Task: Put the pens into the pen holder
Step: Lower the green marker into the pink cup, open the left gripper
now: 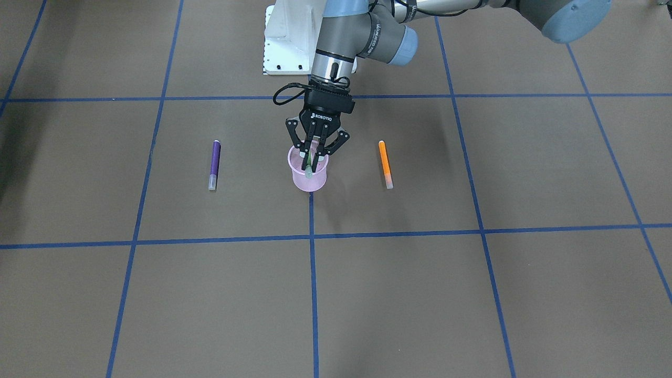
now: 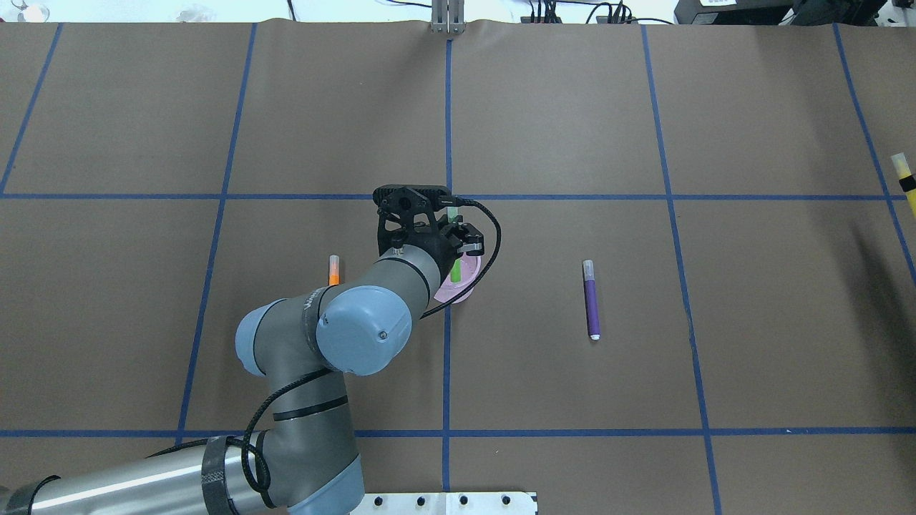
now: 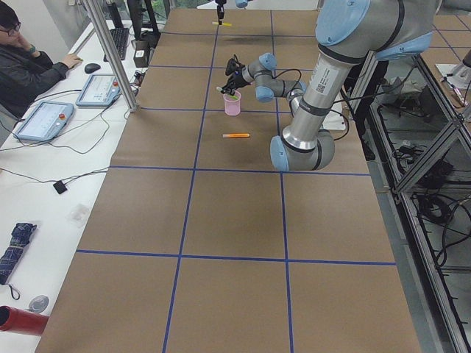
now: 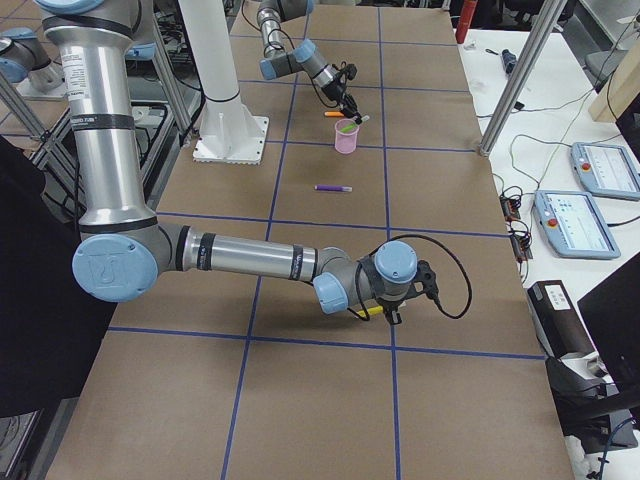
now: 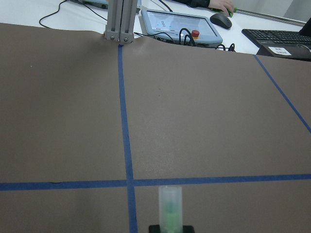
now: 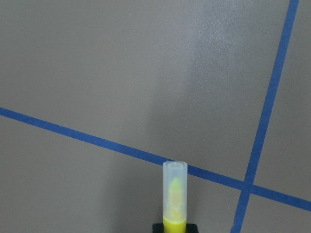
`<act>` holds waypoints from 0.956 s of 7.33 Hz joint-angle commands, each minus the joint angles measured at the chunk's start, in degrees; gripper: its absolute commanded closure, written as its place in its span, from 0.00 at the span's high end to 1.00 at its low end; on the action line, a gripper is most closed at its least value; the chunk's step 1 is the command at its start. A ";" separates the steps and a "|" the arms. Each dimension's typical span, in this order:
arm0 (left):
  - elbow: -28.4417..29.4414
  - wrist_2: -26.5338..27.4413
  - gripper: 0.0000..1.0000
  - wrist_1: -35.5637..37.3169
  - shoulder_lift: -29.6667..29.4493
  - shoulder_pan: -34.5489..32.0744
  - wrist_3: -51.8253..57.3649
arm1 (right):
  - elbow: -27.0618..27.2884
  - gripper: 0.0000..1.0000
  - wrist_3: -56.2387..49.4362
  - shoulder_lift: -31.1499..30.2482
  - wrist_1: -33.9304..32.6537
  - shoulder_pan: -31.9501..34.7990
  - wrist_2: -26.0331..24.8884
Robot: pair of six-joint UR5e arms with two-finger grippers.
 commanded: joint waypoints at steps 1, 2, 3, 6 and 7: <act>0.01 -0.12 0.67 -0.64 -0.18 -0.13 0.11 | 0.59 0.00 0.09 0.11 0.07 0.00 0.31; -0.08 -0.21 0.86 -0.46 -0.18 -0.22 0.20 | 1.73 0.00 0.35 0.45 0.07 0.00 0.31; -1.48 -0.30 0.92 -0.20 -0.01 -0.48 0.29 | 3.04 0.00 1.83 1.07 0.33 0.00 0.22; -5.26 -11.31 0.93 4.53 0.43 -6.95 -1.63 | 6.83 0.00 2.37 6.76 0.86 -0.09 -0.04; -6.66 -20.34 0.96 9.77 1.04 -11.25 -3.64 | 8.14 0.00 2.37 8.70 0.86 -0.18 -0.04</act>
